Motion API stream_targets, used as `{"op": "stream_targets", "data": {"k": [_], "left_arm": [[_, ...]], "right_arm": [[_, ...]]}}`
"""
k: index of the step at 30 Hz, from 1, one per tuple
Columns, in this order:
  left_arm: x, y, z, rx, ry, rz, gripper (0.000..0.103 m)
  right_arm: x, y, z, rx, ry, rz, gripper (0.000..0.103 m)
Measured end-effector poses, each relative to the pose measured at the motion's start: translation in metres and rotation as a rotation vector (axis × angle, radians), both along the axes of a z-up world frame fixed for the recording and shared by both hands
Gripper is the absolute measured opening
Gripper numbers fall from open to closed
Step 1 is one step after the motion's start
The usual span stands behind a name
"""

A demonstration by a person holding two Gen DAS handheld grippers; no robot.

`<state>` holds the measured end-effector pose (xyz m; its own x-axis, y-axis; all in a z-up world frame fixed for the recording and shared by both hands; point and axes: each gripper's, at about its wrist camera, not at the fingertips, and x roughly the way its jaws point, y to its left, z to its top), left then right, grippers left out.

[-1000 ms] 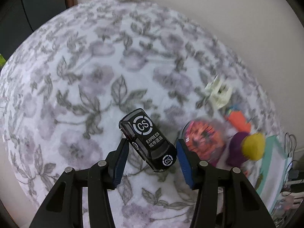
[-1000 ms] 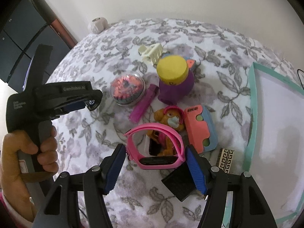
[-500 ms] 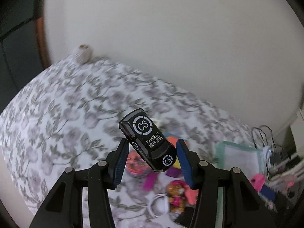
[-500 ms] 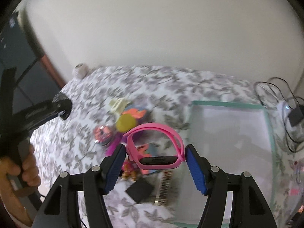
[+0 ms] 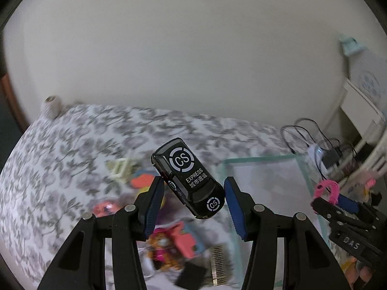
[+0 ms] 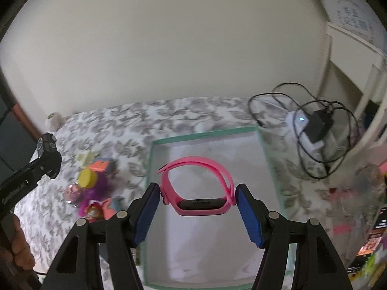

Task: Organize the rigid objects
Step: 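Lift the black car with the left tool while the right tool carries the band over the teal box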

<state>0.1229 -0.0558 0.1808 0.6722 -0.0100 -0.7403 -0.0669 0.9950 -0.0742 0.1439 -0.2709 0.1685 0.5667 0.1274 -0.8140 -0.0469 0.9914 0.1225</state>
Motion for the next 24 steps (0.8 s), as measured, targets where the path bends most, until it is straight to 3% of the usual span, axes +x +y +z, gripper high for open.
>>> {"op": "stream_targets", "data": {"k": [6,12,16,24], "left_arm": [[0.012,-0.054,-0.023,0.027,0.024,-0.105,0.053],[0.020,-0.093,-0.059,0.039,0.102,-0.173,0.053],[0.028,-0.109,-0.071,0.079,0.130,-0.185,0.053],[0.037,-0.110,-0.089,0.075,0.209,-0.180,0.053]], "right_arm": [[0.002,-0.017,-0.011,-0.046,0.016,-0.052,0.068],[0.009,-0.034,-0.037,-0.056,0.078,-0.092,0.068],[0.012,-0.042,-0.054,-0.050,0.126,-0.113,0.068],[0.015,-0.047,-0.076,-0.046,0.185,-0.124,0.069]]}}
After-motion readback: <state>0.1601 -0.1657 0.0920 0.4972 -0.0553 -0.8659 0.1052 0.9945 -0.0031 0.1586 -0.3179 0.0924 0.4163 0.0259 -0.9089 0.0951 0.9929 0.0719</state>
